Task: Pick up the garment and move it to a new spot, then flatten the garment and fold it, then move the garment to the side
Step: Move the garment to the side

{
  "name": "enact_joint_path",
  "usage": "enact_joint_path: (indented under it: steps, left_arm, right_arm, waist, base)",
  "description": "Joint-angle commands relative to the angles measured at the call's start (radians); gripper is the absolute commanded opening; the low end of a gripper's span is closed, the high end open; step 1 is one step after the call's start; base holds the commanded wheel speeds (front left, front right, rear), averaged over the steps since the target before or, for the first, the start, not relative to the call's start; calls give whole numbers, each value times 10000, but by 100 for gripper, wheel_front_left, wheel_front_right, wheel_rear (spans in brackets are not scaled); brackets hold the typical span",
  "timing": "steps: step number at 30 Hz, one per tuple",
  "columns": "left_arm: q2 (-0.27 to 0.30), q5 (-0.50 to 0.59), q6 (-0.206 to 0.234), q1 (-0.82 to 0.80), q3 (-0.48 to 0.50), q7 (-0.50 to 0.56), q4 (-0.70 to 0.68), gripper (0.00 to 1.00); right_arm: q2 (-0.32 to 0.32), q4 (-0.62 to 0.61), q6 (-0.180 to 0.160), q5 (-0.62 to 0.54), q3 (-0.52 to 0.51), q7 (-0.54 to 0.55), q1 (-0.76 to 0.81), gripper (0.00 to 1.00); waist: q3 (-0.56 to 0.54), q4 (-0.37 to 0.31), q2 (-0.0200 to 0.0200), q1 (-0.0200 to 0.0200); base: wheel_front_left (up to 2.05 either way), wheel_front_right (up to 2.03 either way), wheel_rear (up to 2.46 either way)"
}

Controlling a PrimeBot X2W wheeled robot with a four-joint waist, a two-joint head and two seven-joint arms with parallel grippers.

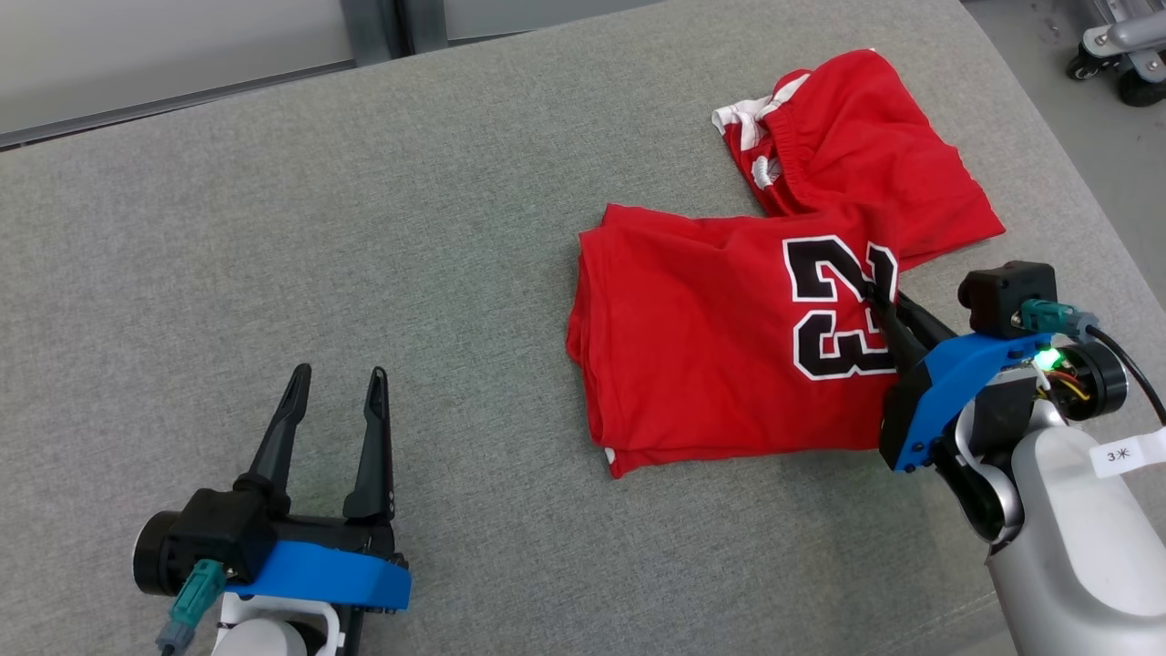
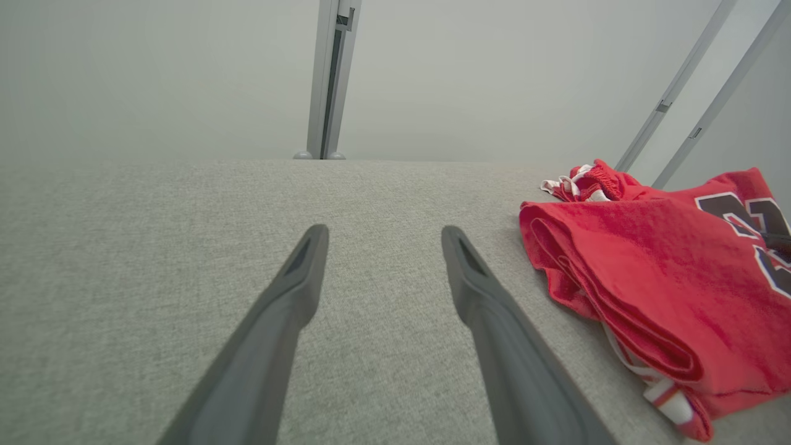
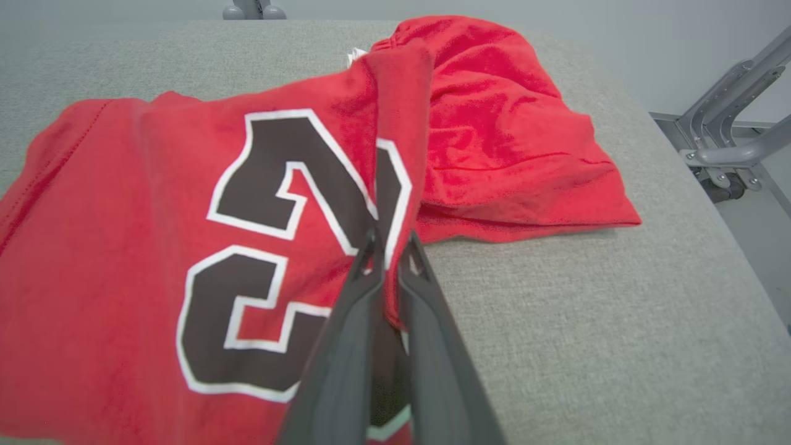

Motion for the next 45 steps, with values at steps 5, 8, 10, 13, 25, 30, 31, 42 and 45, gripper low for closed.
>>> enact_joint_path:
  steps: [5, 8, 10, 13, 25, 30, 31, 42, 45]
  left_arm:
    - [87, -3, -26, -131, -80, 37, -32, 100]
    - [86, -63, 23, -86, -71, 14, -21, 100]
    - [59, -65, 63, -64, -76, -12, -10, 100]
    - [12, -106, 61, -121, -112, -57, 36, 100]
    - [-100, -114, 21, -276, -281, -230, 145, 100]
    - [-78, -117, -2, -347, -325, -255, 173, 100]
    - [-74, -117, -6, -356, -333, -264, 178, 100]
    - [21, -141, 66, -420, -330, -293, 274, 100]
    - [16, -160, 76, -361, -372, -279, 338, 100]
  right_arm:
    - [-124, -164, -3, -13, 191, -37, -569, 0]
    - [-376, -294, -3, -97, 230, 225, -1054, 0]
    - [-506, -323, -3, 58, 145, 493, -1430, 0]
    - [-891, -205, -3, 200, -70, 966, -1991, 0]
    - [-2342, 1096, -3, -265, -1923, 1838, -3337, 0]
    - [-2544, 1587, -3, -869, -2840, 1735, -3494, 0]
    - [-2502, 1696, -3, -998, -3085, 1684, -3510, 31]
    - [-1618, 2228, -1, -2394, -4101, 458, -3479, 100]
    - [-1455, 2277, -3, -2299, -3781, 211, -3526, 100]
  waist:
    - [-59, 151, -1, -1]
    - [-104, 335, -1, -1]
    - [-123, 470, -1, -1]
    - [-107, 718, -1, -1]
    - [198, 1919, -1, -1]
    - [327, 2144, -1, -1]
    - [343, 2161, -1, -1]
    - [307, 2058, -1, -1]
    - [116, 2029, -1, -1]
  base:
    - [0, 0, 0]
    - [0, 0, 0]
    - [0, 0, 0]
    - [0, 0, 0]
    - [0, 0, 0]
    - [0, 0, 0]
    - [0, 0, 0]
    - [0, 0, 0]
    - [0, 0, 0]
